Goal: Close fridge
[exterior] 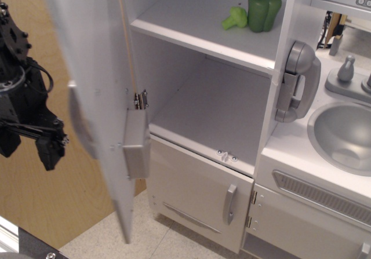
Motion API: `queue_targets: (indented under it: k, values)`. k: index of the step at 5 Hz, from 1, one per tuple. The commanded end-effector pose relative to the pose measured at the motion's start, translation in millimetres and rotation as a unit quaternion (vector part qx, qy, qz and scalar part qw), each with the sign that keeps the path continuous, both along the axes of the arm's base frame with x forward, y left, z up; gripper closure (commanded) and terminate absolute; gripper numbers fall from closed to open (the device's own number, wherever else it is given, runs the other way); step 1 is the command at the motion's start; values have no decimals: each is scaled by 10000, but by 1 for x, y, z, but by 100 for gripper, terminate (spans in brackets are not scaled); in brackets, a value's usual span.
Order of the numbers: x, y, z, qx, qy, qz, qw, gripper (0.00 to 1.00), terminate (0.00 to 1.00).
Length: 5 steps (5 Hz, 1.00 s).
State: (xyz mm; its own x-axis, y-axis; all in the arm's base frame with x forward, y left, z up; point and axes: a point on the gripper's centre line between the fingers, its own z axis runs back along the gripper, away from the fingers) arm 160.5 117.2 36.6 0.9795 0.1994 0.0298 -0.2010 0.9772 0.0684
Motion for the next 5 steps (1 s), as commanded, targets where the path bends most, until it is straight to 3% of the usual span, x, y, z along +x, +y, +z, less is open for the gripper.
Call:
queue_targets:
  k: [1, 2, 4, 5]
  values:
    - [36, -42, 16, -107, -108, 241, 9996, 0, 0]
    - [63, -41, 9, -159, -161, 529, 9983, 0, 0]
    - [94, -25, -5, 8, -415, 703, 9967, 0, 0]
    - [111, -27, -3, -46, -477, 833, 9954, 0, 0]
